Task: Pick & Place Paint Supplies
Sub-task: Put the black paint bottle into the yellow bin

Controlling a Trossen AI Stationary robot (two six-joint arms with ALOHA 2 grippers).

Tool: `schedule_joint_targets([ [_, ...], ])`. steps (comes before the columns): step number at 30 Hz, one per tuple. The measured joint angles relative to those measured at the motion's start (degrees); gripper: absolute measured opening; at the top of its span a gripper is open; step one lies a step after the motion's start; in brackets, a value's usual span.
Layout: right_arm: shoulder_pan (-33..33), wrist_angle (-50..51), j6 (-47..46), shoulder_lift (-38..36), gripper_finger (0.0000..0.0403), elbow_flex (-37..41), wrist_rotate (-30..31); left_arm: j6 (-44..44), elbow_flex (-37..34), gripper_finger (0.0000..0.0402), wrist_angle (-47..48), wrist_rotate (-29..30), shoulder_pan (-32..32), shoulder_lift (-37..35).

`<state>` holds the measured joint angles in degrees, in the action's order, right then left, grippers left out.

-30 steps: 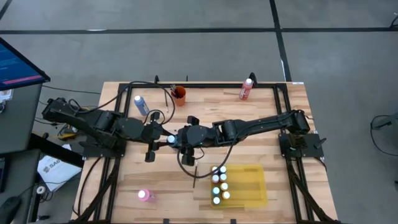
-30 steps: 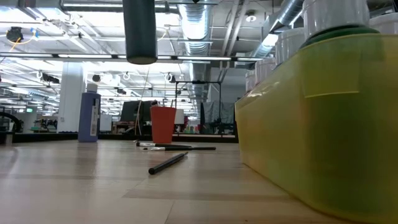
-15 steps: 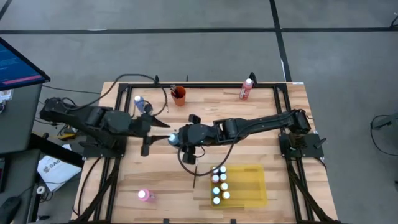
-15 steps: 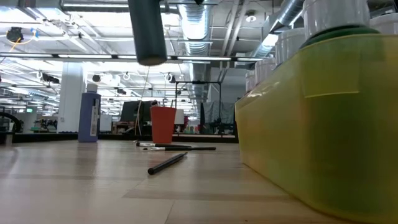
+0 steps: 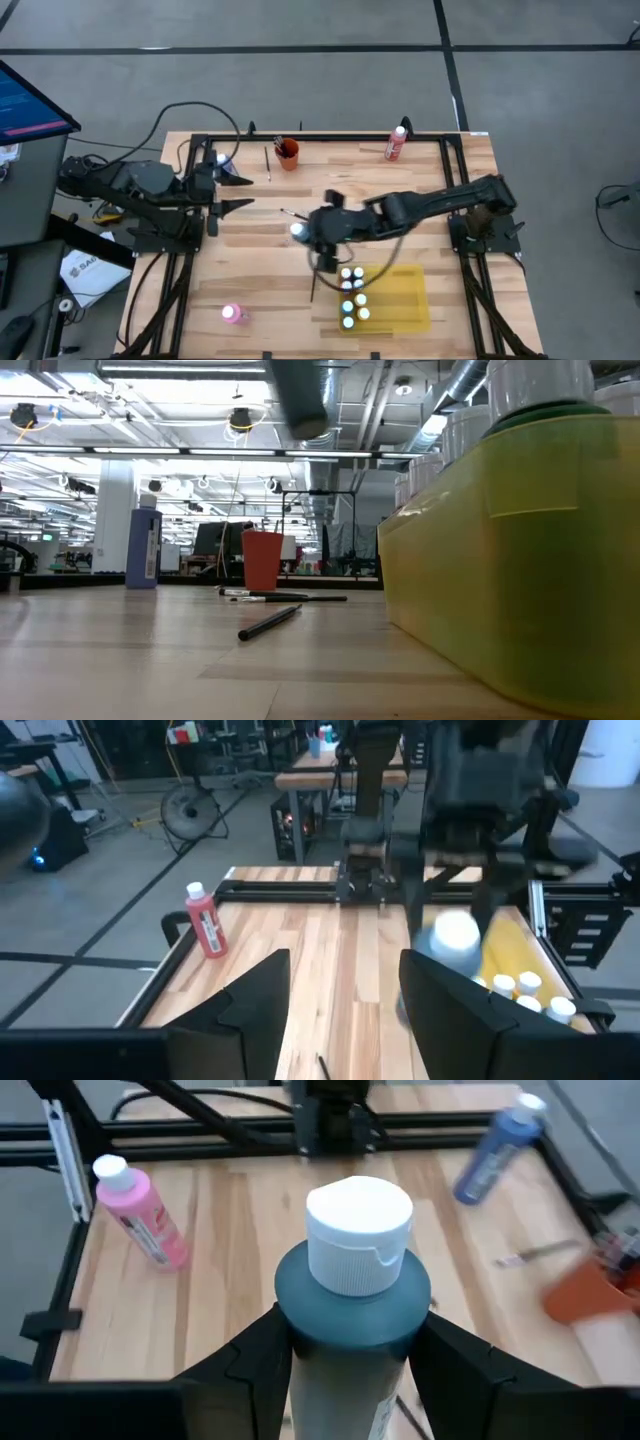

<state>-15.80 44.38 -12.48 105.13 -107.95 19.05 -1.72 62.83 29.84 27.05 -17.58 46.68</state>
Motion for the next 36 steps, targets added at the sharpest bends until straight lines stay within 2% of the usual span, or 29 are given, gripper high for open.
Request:
schedule_joint_targets([
  [4, -3.25, 5.18, -5.00, -5.57, 0.0170, 2.86, 6.08, 0.00, -0.04, 0.0181, 0.12, 0.15, 0.00, -0.82],
  [11, -13.20, 5.73, -22.26, -16.62, 0.0170, 16.89, 19.17, 0.39, -0.07, 0.0182, 0.38, 0.15, 0.00, -0.94],
  [19, -24.29, 6.06, -43.46, -20.55, 0.0170, 30.61, 31.97, 0.42, -0.07, 0.0182, 0.35, 0.15, 0.00, -0.92],
  [29, -31.97, 6.67, -61.89, -20.53, 0.0170, 40.98, 39.55, 0.41, -0.07, 0.0182, 0.33, 0.50, 0.00, -0.90],
  [36, -35.19, 4.81, -70.78, -20.51, 0.0170, 47.21, 40.78, 0.40, -0.09, 0.0182, 0.32, 0.48, 0.00, -0.90],
])
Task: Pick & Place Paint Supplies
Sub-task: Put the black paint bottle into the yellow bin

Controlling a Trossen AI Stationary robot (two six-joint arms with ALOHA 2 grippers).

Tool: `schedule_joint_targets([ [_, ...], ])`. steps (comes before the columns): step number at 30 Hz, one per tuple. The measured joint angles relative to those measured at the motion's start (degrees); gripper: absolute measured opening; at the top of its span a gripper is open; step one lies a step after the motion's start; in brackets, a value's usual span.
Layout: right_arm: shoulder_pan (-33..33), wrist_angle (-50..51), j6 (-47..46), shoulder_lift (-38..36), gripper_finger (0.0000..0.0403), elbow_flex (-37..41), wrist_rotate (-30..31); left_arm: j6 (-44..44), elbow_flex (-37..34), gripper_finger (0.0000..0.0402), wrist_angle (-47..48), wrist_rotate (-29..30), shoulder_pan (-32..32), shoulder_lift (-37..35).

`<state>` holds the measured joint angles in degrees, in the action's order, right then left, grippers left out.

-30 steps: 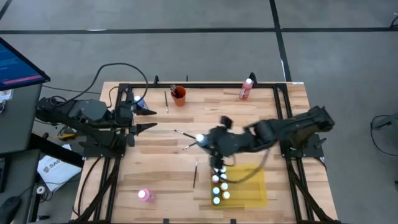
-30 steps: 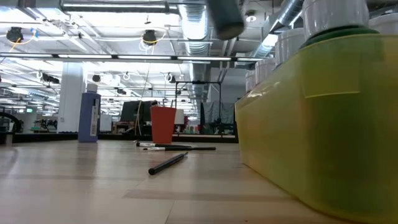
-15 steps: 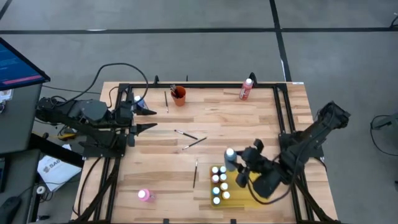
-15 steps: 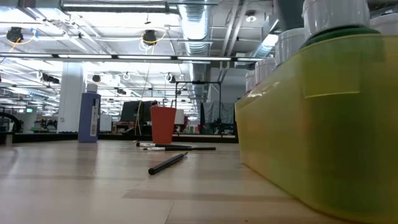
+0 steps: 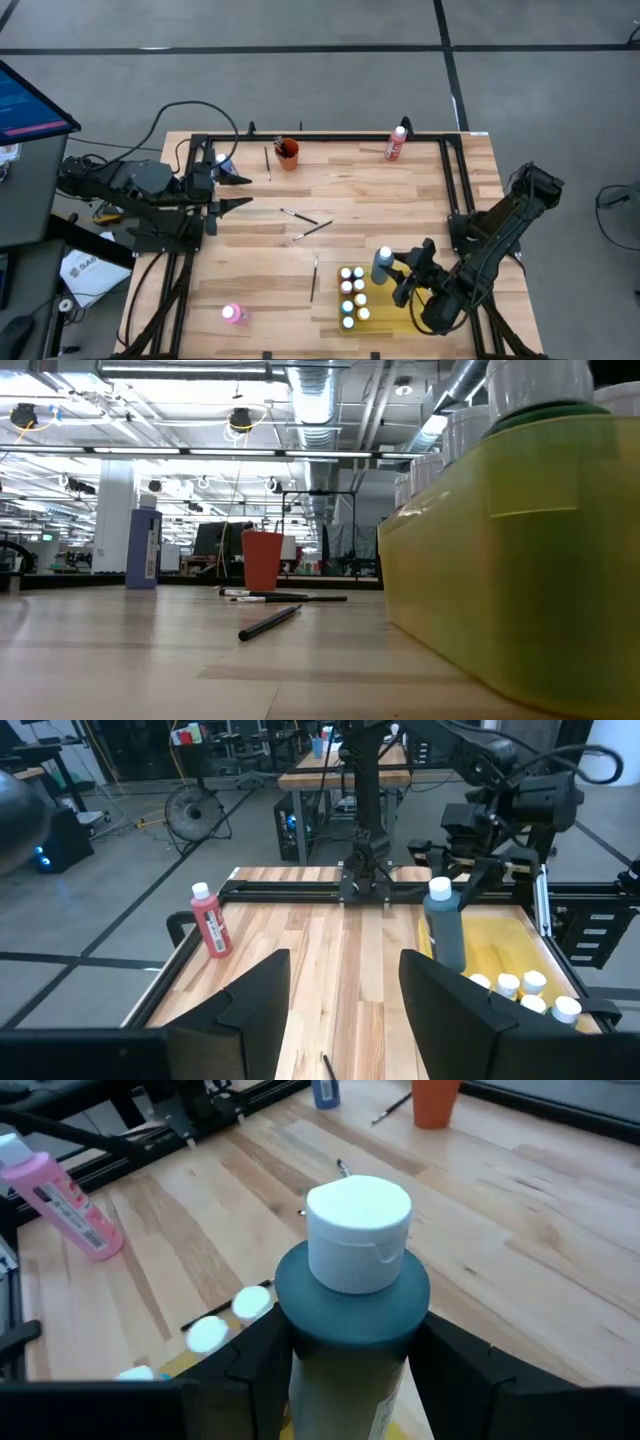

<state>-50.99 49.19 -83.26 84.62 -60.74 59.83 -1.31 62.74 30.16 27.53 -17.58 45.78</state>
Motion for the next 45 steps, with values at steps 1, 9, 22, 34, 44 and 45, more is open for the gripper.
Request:
schedule_joint_targets([
  [1, -0.34, -0.13, -0.75, 0.00, 0.0170, 0.68, 0.53, -0.01, 0.00, 0.0182, -0.01, 0.00, 0.00, 0.00],
  [9, -1.16, -7.03, -0.81, 1.20, 0.0171, 5.32, 1.54, -0.01, 0.00, 0.0182, -0.01, 1.96, 0.00, 0.02],
  [22, -1.13, -13.12, -0.81, 10.44, 0.0171, 5.44, 1.62, -0.01, 0.00, 0.0182, -0.07, 4.48, 0.00, 0.02],
  [34, -1.06, -13.84, 3.19, 10.93, 0.0174, 5.41, 1.82, -0.02, -0.01, 0.0182, -0.29, 5.66, 0.00, 0.02],
  [44, -1.06, -14.06, 4.20, 10.93, 0.0221, 5.41, 1.47, -0.01, 0.00, 0.0182, -0.38, 5.68, 0.00, 0.02],
  [45, -1.06, -14.17, 4.22, 10.93, 0.0226, 5.41, 1.23, -0.01, 0.00, 0.0182, -0.38, 5.68, 0.00, 0.02],
])
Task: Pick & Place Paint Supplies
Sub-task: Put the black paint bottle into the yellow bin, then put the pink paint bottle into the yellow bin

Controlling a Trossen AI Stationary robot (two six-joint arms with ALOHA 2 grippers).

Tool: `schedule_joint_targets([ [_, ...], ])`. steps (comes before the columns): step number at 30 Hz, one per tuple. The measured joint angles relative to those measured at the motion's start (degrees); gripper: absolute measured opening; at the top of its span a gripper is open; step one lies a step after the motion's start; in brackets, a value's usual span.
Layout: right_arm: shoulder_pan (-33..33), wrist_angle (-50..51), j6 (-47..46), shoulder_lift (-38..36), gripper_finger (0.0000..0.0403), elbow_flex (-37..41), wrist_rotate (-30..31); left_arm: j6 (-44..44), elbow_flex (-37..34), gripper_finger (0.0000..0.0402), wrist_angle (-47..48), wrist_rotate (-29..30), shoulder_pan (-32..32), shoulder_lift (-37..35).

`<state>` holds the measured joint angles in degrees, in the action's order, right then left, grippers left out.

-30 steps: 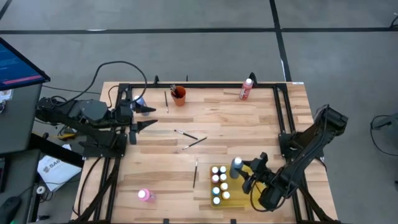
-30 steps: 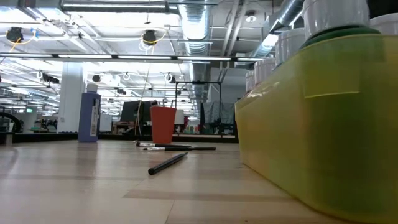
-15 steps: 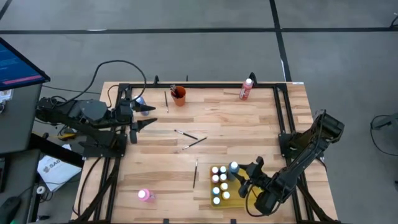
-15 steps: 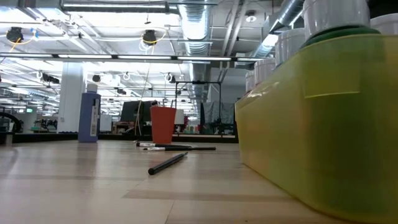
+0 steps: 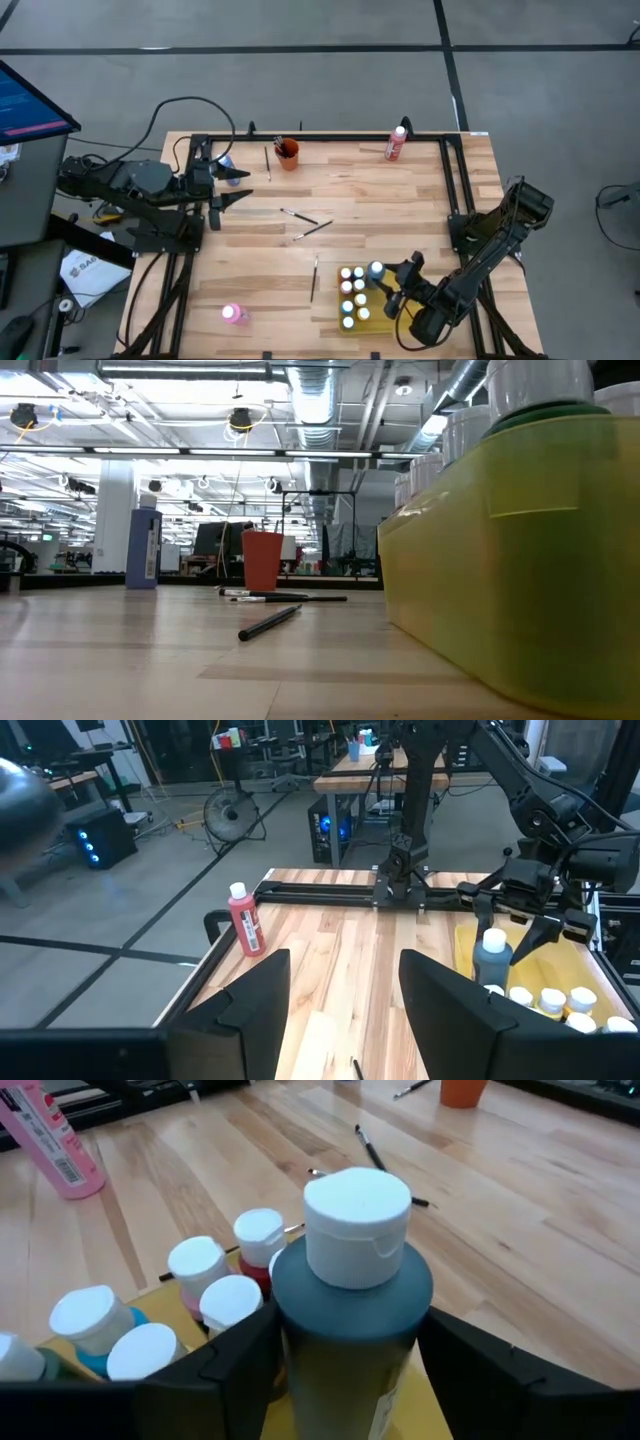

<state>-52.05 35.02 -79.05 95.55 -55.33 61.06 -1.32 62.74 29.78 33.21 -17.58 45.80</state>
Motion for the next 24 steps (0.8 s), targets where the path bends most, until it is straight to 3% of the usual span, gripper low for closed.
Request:
schedule_joint_targets([
  [5, 0.00, -0.87, 0.15, -0.07, 0.0240, -0.07, -1.23, 0.90, 0.00, 0.0196, 0.46, -3.18, 0.00, -0.09],
  [16, 1.36, 0.28, 13.96, -0.79, 0.0250, -7.51, -5.63, -5.09, -0.02, 0.0299, 10.25, -17.17, -0.02, 0.00],
  [24, 3.27, 7.23, 14.56, -0.79, 0.0250, -10.30, -7.35, -7.64, -0.02, 0.0303, 18.83, -20.83, -0.11, 0.00],
])
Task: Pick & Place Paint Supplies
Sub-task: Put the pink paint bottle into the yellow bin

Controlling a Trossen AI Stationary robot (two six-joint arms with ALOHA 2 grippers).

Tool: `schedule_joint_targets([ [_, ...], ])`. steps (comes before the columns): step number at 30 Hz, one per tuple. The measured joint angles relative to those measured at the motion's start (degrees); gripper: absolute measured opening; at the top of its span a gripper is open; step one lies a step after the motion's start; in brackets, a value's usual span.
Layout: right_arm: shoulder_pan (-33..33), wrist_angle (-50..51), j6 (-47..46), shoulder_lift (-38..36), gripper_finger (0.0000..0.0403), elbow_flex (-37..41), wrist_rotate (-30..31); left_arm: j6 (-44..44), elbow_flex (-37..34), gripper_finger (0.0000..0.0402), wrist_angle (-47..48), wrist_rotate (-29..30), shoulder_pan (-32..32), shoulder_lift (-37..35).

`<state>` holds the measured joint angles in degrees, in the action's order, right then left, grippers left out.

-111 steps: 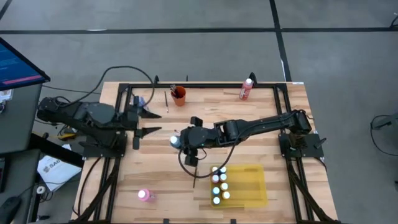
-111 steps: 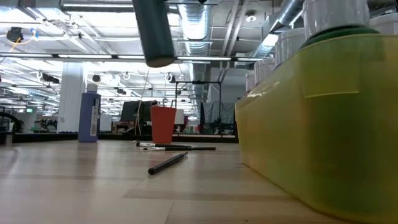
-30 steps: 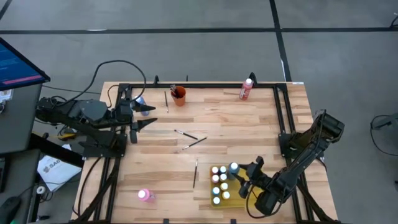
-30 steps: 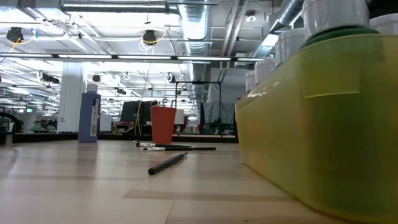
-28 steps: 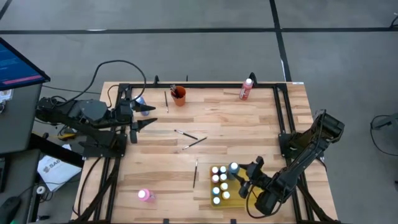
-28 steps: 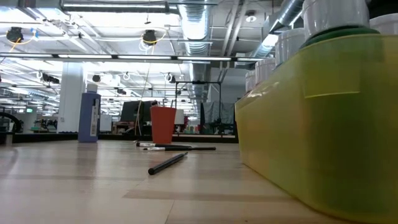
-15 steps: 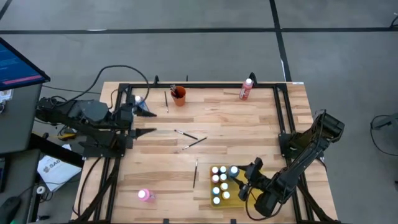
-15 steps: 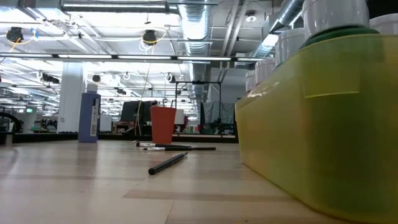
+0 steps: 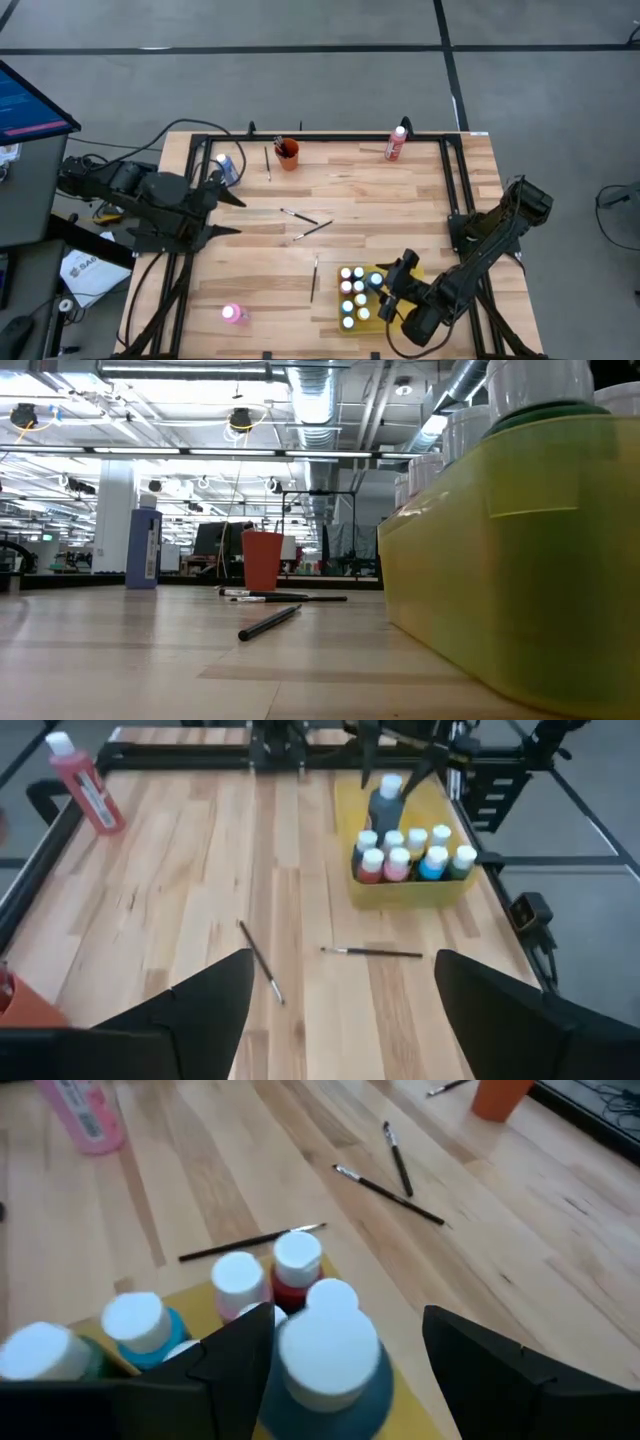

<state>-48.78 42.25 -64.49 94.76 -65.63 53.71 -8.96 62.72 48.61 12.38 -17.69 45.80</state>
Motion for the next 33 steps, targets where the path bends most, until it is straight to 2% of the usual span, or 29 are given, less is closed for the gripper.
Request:
schedule_joint_targets([
  [3, 0.48, 0.69, -1.31, 0.00, 0.0250, 0.00, -0.12, -0.34, 0.00, 0.0299, 1.44, -0.96, 0.02, -0.02],
  [6, 0.55, 1.06, -1.75, -0.33, 0.0250, 0.00, -0.15, -1.03, 0.00, 0.0299, 6.33, -4.85, 0.02, -0.02],
  [10, 0.73, 1.61, 0.17, -1.57, 0.0251, -1.15, -0.34, -6.02, -0.02, 0.0305, 13.89, -11.30, 0.00, 0.15],
  [15, 2.34, 1.85, 4.96, -3.89, 0.0251, -3.26, -0.22, -12.35, -0.02, 0.0307, 16.00, -16.98, -1.82, 0.20],
  [23, 5.14, 1.88, 11.83, -4.63, 0.0251, -5.85, -0.16, -19.75, -0.76, 0.0301, 18.31, -18.09, -13.59, 1.62],
  [28, 6.34, 1.94, 12.13, -4.63, 0.0251, -5.92, -0.28, -24.51, -2.99, 0.0300, 17.44, -13.63, -22.95, 4.59],
  [33, 6.99, 1.92, 12.09, -4.63, 0.0251, -5.92, -0.32, -27.72, -4.77, 0.0300, 12.65, -9.42, -31.41, 8.75],
])
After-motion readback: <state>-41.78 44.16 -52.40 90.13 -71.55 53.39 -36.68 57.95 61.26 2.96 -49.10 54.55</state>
